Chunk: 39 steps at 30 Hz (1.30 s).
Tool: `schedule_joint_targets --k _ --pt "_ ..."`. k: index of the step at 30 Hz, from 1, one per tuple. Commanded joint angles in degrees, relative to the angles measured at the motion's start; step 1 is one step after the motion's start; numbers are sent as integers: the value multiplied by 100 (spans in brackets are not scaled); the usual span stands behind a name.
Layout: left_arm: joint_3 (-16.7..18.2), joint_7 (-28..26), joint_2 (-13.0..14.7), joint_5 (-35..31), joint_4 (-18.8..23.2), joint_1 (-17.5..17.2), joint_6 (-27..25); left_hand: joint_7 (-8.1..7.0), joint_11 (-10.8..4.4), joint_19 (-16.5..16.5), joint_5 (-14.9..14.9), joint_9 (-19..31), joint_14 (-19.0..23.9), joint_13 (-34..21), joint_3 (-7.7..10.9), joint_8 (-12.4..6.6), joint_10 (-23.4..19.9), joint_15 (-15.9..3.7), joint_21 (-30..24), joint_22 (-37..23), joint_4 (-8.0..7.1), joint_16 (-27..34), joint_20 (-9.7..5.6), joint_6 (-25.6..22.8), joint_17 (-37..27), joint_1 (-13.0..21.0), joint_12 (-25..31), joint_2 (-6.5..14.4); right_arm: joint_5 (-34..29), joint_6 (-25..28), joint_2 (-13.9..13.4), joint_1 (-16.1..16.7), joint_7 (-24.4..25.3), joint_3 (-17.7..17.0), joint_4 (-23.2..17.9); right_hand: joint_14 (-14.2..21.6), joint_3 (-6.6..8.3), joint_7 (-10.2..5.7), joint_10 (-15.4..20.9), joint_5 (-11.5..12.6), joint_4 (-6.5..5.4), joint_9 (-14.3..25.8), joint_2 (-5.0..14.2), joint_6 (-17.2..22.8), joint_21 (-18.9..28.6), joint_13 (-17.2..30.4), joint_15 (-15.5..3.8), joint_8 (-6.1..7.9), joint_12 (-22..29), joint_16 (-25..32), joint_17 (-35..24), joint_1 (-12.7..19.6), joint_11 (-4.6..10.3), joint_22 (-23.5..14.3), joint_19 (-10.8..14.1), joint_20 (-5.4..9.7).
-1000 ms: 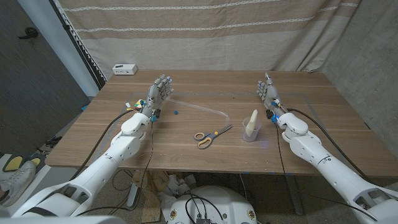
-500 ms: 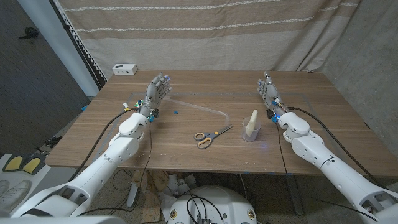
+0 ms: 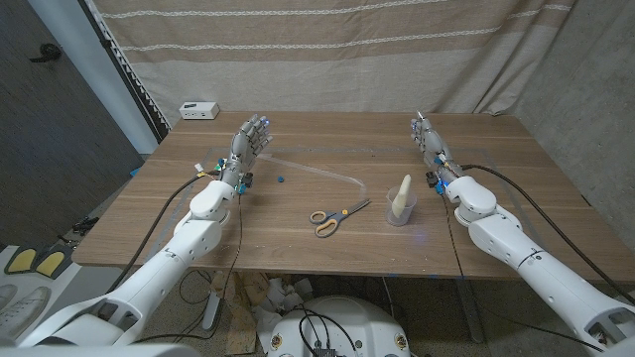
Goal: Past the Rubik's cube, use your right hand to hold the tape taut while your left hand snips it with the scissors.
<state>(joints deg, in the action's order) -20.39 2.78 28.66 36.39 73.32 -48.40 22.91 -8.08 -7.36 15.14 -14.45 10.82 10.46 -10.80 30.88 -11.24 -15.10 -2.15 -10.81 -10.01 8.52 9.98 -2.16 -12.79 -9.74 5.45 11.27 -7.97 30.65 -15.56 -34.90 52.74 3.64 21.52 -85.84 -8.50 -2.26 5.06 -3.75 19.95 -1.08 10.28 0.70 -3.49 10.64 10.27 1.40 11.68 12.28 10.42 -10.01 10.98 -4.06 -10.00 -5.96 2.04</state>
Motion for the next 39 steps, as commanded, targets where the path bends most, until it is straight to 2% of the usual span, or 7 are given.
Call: schedule_joint_targets --k 1,3,8,17,24,35,39 --pt "-26 -174 -75 -258 -97 -116 306 16 13 1 -15 23 -16 -27 31 -23 -44 -639 -26 -17 11 29 -397 -39 -24 54 53 5 -823 -71 -114 172 619 11 -381 141 29 5 393 95 238 25 -18 155 79 51 -147 65 160 36 -10 408 24 -13 125 133" --pt "-22 -412 -1 -424 53 -210 250 -79 -27 5 -19 23 40 -27 35 -95 -179 -715 -32 -17 14 57 -411 -236 -23 92 101 22 -816 -74 -135 169 548 24 -405 208 36 -5 484 119 293 25 -17 166 105 60 -207 61 192 46 -10 498 94 -11 222 170" --pt "41 -417 180 -334 316 -328 28 -82 -51 12 -24 22 52 -27 37 -104 -242 -751 -36 -16 21 58 -441 -282 -22 119 119 24 -992 -83 -201 225 610 32 -518 270 52 -56 563 151 363 24 -9 238 95 69 -274 81 220 48 -8 617 167 -10 236 178" --pt "42 -290 175 -280 244 -256 57 -73 -41 4 -26 22 29 -27 33 -85 -217 -729 -34 -16 23 49 -447 -256 -22 135 104 21 -1331 -254 -349 252 663 -26 -586 231 60 -90 573 182 435 24 -20 251 76 75 -310 77 219 17 -7 735 173 -9 218 212" --pt "26 -282 144 -285 210 -208 64 -70 -35 1 -27 21 23 -27 29 -73 -206 -717 -34 -17 22 48 -446 -236 -23 141 96 17 -1569 -471 -495 355 678 -105 -634 304 75 -173 432 230 534 25 -10 202 73 71 -301 45 149 31 -8 910 328 -8 249 213" --pt "25 -377 172 -308 261 -279 -11 -55 -30 1 -22 22 23 -27 11 -61 -214 -708 -36 -18 10 50 -446 -221 -25 124 95 7 -1763 -611 -654 565 706 -259 -843 372 104 -152 590 283 620 38 36 323 64 76 -311 87 201 36 -14 1084 202 -9 257 230" --pt "27 -395 164 -320 248 -287 10 -59 -30 5 -21 22 26 -27 5 -56 -217 -702 -39 -18 7 52 -449 -213 -25 121 95 5 -1896 -591 -735 646 732 -297 -949 377 108 -162 590 291 633 40 44 330 62 77 -328 88 200 34 -15 1111 250 -10 258 232"
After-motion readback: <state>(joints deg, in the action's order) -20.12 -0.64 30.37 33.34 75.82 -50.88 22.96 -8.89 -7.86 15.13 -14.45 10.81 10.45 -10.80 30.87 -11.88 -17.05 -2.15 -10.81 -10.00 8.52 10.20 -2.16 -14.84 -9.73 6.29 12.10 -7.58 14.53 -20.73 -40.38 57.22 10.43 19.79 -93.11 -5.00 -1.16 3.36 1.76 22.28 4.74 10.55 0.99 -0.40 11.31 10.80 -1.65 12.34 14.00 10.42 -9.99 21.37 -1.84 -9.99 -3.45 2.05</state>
